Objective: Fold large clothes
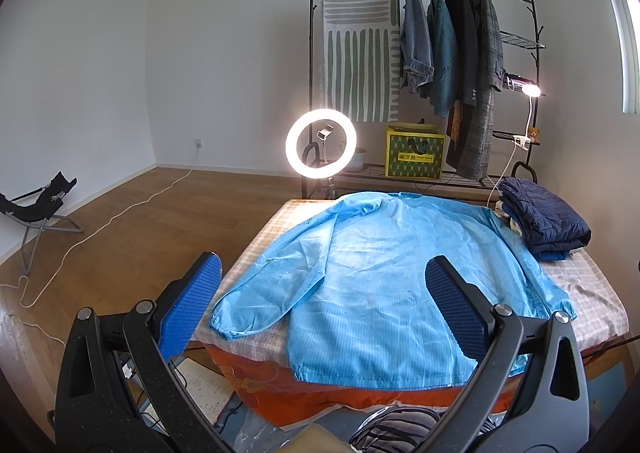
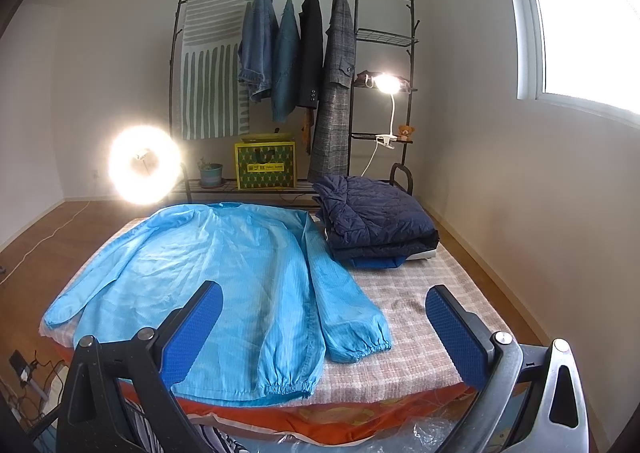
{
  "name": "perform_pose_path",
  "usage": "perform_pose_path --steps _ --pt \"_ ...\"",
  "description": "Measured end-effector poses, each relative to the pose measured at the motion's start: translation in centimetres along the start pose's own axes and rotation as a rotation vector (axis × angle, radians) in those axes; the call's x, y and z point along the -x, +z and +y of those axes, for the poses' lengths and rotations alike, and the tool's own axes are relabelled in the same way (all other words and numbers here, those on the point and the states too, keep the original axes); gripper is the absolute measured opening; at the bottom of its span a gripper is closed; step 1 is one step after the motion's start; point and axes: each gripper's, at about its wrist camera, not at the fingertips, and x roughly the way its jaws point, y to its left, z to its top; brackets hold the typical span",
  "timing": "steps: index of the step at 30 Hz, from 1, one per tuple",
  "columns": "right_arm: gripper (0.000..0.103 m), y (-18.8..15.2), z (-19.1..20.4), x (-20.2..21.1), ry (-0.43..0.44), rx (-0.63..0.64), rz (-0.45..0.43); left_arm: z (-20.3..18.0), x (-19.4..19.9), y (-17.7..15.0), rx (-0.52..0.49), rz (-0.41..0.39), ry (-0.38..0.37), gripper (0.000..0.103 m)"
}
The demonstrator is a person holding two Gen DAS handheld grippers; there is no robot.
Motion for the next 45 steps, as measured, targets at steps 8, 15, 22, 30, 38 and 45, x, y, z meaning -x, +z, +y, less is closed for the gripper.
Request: perform_pose_path --steps 8,15,22,30,38,45 --pt "0.103 0.3 1.5 -0.1 0.015 0.020 -0.006 1.3 -0.5 -0.5 0.005 0.017 0.009 0.103" --pt "0.103 0.5 4.0 -0.4 0.045 0.053 -0.004 3.5 -1.0 -1.3 0.013 0.029 0.053 0.103" --pt "0.101 1.3 8.2 -1.7 0.091 0.087 -0.011 8.3 -2.5 -2.8 0.031 0.044 0.105 0.103" --pt "0.094 1.9 13.6 -5.1 0.257 0.063 -0.021 16.1 -7.3 -5.9 0.125 0.154 0.123 0.088" --pt "0.087 2.0 18.8 -9.8 0.360 0.097 0.014 23.1 -14.6 -10.2 0.346 0.320 0.030 0.075" --pt "0.063 1.1 21.2 -14.4 0.452 0.049 0.152 27.3 -22.4 -14.8 0.607 0.480 -0.072 0.065"
